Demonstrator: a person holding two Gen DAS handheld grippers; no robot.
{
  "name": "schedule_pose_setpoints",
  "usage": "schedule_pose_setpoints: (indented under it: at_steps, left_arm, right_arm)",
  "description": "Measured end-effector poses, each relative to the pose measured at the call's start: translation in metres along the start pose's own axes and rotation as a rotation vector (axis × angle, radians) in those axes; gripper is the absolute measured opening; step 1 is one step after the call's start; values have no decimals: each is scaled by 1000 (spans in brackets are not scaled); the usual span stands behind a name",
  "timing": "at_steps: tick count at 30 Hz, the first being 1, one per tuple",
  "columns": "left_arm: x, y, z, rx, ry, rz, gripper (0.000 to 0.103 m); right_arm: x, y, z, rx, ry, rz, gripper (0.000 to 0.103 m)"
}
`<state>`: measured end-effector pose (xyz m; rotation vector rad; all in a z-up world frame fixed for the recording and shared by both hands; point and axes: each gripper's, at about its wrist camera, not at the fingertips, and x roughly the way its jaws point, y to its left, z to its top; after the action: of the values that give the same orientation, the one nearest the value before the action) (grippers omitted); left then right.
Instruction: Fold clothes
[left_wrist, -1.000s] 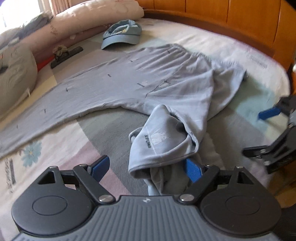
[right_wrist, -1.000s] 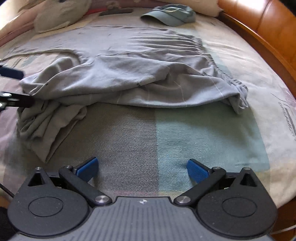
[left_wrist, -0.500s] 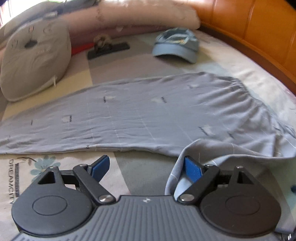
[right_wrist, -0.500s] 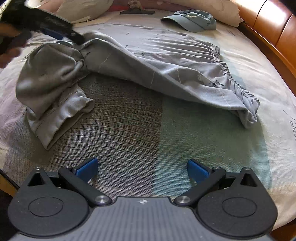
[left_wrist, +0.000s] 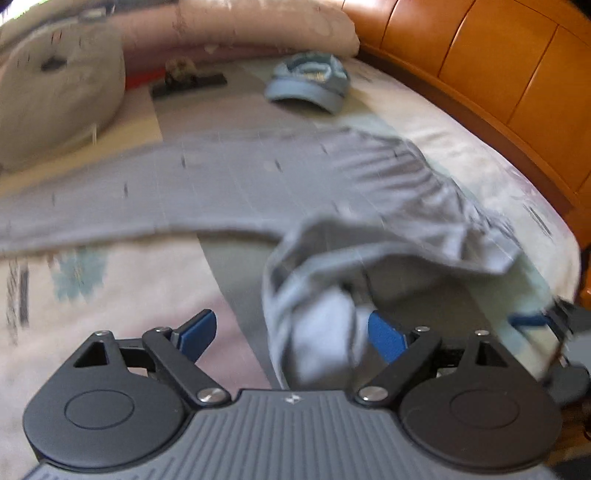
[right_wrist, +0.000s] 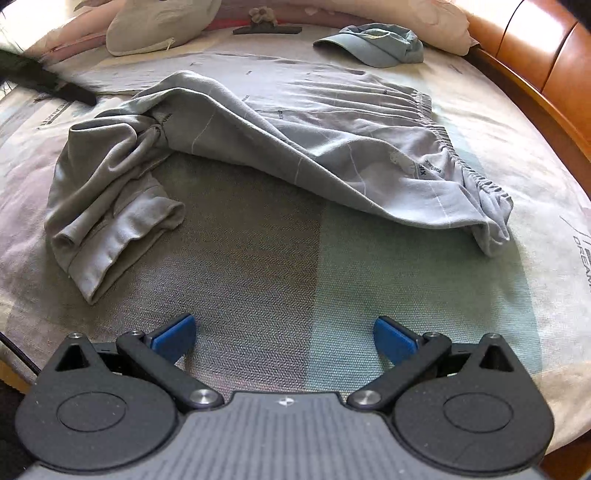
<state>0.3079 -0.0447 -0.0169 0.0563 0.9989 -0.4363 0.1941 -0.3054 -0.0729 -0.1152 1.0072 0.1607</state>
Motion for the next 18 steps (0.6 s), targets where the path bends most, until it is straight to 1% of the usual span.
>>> schedule_pose_setpoints:
  at_steps: [4,5,8,12,15,18]
  left_arm:
    - [8,-2,-25,-75,54,-75,89]
    - [10,-6,-27,-78,63,-83,89]
    - [13,-18,-26,-61,57,-98,89]
    - [29,-28,-23,-92,88,-41,90]
    - [37,-38,-26,-118,99,-49,90]
    - [46,-50,-28,-89,104,41,90]
  right_arm:
    - [1,2,3,10,16,-9,103]
    - [1,2,4,12,23,-11,103]
    - [2,3,8,17,51,-19,103]
    - [3,3,9,18,67,-17,103]
    - [3,2,8,18,59,-15,103]
    - [2,2,8,14,58,-13,103]
